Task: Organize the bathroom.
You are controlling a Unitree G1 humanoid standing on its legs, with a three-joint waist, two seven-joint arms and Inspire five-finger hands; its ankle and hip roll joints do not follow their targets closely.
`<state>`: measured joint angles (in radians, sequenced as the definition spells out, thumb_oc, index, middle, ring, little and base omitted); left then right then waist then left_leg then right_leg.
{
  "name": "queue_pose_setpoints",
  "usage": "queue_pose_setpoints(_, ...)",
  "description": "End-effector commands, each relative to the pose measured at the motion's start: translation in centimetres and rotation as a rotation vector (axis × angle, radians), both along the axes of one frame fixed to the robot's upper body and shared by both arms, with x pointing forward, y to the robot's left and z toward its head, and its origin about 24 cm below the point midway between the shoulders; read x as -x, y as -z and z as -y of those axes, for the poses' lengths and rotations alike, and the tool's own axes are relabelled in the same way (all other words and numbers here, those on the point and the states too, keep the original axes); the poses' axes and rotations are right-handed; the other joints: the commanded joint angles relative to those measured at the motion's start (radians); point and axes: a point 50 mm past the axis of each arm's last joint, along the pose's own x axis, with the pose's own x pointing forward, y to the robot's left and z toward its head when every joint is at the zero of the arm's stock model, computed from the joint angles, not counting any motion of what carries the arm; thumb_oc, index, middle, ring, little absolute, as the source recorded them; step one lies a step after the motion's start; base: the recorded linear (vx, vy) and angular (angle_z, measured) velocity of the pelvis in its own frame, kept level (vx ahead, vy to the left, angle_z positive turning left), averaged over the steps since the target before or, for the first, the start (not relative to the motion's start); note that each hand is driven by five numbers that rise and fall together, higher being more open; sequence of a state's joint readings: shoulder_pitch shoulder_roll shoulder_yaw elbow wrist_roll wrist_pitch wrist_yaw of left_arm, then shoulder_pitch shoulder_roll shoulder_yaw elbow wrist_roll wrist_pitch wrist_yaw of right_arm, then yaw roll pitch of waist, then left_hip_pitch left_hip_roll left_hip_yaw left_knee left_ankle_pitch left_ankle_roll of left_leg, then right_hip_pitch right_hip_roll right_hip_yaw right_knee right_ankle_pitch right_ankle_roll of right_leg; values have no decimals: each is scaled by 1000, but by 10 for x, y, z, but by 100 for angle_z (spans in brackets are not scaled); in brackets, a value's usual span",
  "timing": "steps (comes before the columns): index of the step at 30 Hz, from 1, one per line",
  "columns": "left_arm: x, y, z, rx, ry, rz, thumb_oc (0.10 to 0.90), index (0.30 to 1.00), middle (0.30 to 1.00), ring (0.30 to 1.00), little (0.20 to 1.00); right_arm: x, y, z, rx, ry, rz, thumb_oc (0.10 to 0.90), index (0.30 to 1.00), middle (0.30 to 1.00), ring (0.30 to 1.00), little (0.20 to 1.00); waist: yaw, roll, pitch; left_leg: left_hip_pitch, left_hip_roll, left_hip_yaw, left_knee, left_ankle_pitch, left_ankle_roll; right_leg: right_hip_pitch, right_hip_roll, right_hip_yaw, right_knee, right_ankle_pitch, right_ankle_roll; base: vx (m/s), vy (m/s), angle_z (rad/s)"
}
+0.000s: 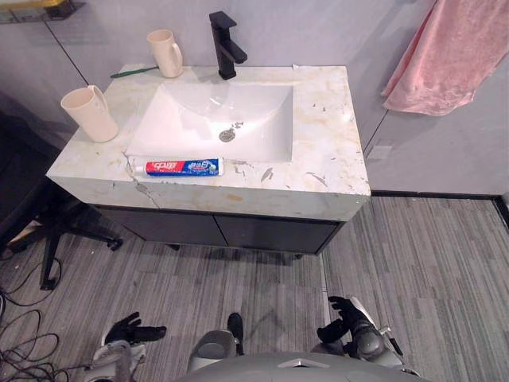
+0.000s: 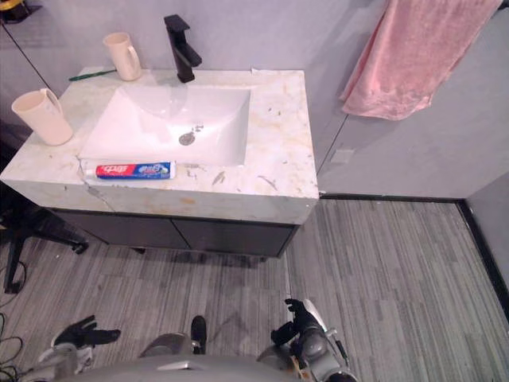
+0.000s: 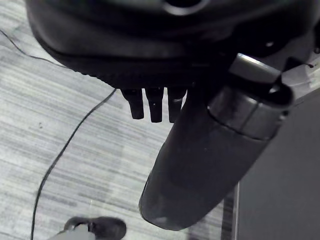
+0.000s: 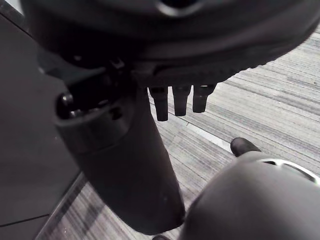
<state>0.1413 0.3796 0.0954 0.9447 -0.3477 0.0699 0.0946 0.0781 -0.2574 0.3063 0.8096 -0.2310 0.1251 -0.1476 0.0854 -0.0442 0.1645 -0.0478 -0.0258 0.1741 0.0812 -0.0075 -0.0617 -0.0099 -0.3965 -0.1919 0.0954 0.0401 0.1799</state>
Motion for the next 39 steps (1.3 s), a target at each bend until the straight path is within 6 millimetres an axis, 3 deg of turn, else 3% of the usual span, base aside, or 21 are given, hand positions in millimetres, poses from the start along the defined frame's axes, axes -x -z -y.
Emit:
queue_pose_setpoints(1, 14, 3, 4, 14, -71, -4, 800, 900, 900, 900, 900, -7, -16, 36, 152, 30, 91, 800, 900, 900, 900, 900, 16, 41, -23, 13, 109, -134, 100, -115, -5, 9, 29, 1, 34, -51, 45, 27, 88, -21)
queue_pose_setpoints(3, 15, 4, 5, 16, -88, -16, 800, 900, 900, 900, 900, -4, -15, 39, 163, 40, 87, 800, 900, 900, 900, 900, 21, 36, -31, 20, 93, -139, 90, -118, 9, 7, 14, -4, 53, -36, 44, 28, 120, -22)
queue_pose_setpoints(4, 18, 6, 5, 7, -124, -41, 800, 900, 900, 900, 900, -2, -13, 39, 166, 51, 86, 800, 900, 900, 900, 900, 31, 32, -34, 35, 70, -139, 81, -124, 31, -29, -20, -25, 156, 17, 47, 18, 108, -13)
queue_pose_setpoints(6, 20, 6, 5, 2, -134, -50, 800, 900, 900, 900, 900, -2, -13, 39, 165, 53, 86, 800, 900, 900, 900, 900, 33, 32, -34, 40, 68, -136, 79, -125, 36, -42, -21, -32, 193, 23, 47, 39, 57, -14)
queue_pose_setpoints(7, 27, 6, 1, -26, -184, -76, 800, 900, 900, 900, 900, -4, -11, 35, 151, 52, 81, 800, 900, 900, 900, 900, 29, 30, -33, 75, 71, -113, 55, -129, 42, -97, 16, -37, 249, 29, 51, 119, -48, -36)
queue_pose_setpoints(8, 29, 6, 0, -42, -227, -77, 800, 900, 900, 900, 900, -7, -10, 31, 136, 43, 84, 800, 900, 900, 900, 900, 15, 20, -30, 98, 79, -109, 36, -129, 29, -110, 92, -3, 177, 25, 47, 114, -68, -35)
queue_pose_setpoints(9, 29, 6, 0, -42, -227, -77, 800, 900, 900, 900, 900, -7, -10, 31, 136, 43, 84, 800, 900, 900, 900, 900, 15, 20, -30, 98, 79, -109, 36, -129, 29, -110, 92, -3, 177, 25, 47, 95, -185, -63)
queue_pose_setpoints(10, 25, 5, -4, -67, -260, -68, 800, 900, 900, 900, 900, -7, -9, 27, 122, 34, 85, 800, 900, 900, 900, 900, 8, 9, -34, 90, 93, -114, 45, -125, 11, -98, 166, -7, 91, -16, 22, 39, -113, -52)
queue_pose_setpoints(11, 25, 5, -4, -67, -260, -68, 800, 900, 900, 900, 900, -7, -9, 27, 122, 34, 85, 800, 900, 900, 900, 900, 8, 9, -34, 90, 93, -114, 45, -125, 11, -98, 166, -7, 91, -16, 22, 119, -282, -63)
queue_pose_setpoints(12, 16, 0, -11, -104, -315, -46, 800, 900, 900, 900, 900, -4, -6, 26, 108, 37, 65, 800, 900, 900, 900, 900, 20, -8, -44, 79, 112, -111, 51, -121, -14, -53, 191, -68, 22, -38, -8, 129, -221, 9)
queue_pose_setpoints(13, 11, -1, -12, -93, -415, -23, 800, 900, 900, 900, 900, -4, -5, 25, 108, 31, 58, 800, 900, 900, 900, 900, 16, -15, -55, 84, 121, -110, 45, -113, -25, -29, 223, -47, -18, -41, -25, 162, -243, 34)
queue_pose_setpoints(17, 11, -1, -12, -110, -431, -41, 800, 900, 900, 900, 900, -3, -6, 29, 107, 52, 60, 800, 900, 900, 900, 900, 22, -23, -72, 62, 138, -108, 42, -82, -53, 26, 240, -73, -83, -36, -41, 58, -46, 41)
queue_pose_setpoints(19, 25, 2, -12, -105, -526, -65, 800, 900, 900, 900, 900, -2, -8, 36, 119, 69, 64, 800, 900, 900, 900, 900, 23, -14, -90, 59, 148, -105, 11, -61, -70, 58, 242, -90, -134, -33, -47, 42, 37, 0)
queue_pose_setpoints(25, 50, 4, -16, -147, -688, -83, 800, 900, 900, 900, 900, 0, -6, 34, 119, 37, 58, 800, 900, 900, 900, 900, 15, -3, -113, 84, 149, -90, -32, -51, -78, 80, 244, -93, -163, -38, -53, 25, 40, 11)
queue_pose_setpoints(29, 49, -2, -22, -189, -909, 14, 800, 900, 900, 900, 900, 0, -5, 31, 116, 30, 56, 800, 900, 900, 900, 900, 18, -2, -125, 98, 147, -84, -55, -50, -79, 86, 242, -98, -183, -32, -49, 3, 22, 13)
queue_pose_setpoints(30, 47, -6, -26, -211, -974, 57, 800, 900, 900, 900, 900, -1, -5, 31, 117, 27, 55, 800, 900, 900, 900, 900, 19, 0, -127, 102, 146, -83, -59, -50, -78, 84, 241, -98, -183, -32, -48, 8, 24, 6)
queue_pose_setpoints(32, 37, -33, -52, -345, -1156, 263, 800, 900, 900, 900, 900, -2, -4, 27, 114, 19, 44, 800, 900, 900, 900, 900, 31, 2, -136, 107, 144, -80, -65, -53, -76, 77, 240, -98, -183, -32, -48, 0, 0, 0)
queue_pose_setpoints(35, 25, -58, -71, -434, -1198, 392, 800, 900, 900, 900, 900, 0, -2, 24, 112, 20, 34, 800, 900, 900, 900, 900, 42, 2, -140, 108, 143, -83, -63, -57, -74, 79, 240, -100, -183, -34, -50, 0, 0, 0)
queue_pose_setpoints(38, 0, -102, -90, -554, -1224, 597, 800, 900, 900, 900, 900, 5, 2, 18, 105, 28, 24, 800, 900, 900, 900, 900, 57, 2, -146, 106, 139, -97, -63, -58, -72, 86, 243, -99, -183, -37, -53, 3, -5, 1)
queue_pose_setpoints(39, 0, -102, -90, -554, -1224, 597, 800, 900, 900, 900, 900, 5, 2, 18, 105, 28, 24, 800, 900, 900, 900, 900, 57, 2, -146, 106, 139, -97, -63, -58, -72, 86, 243, -99, -183, -37, -53, 15, -25, 7)
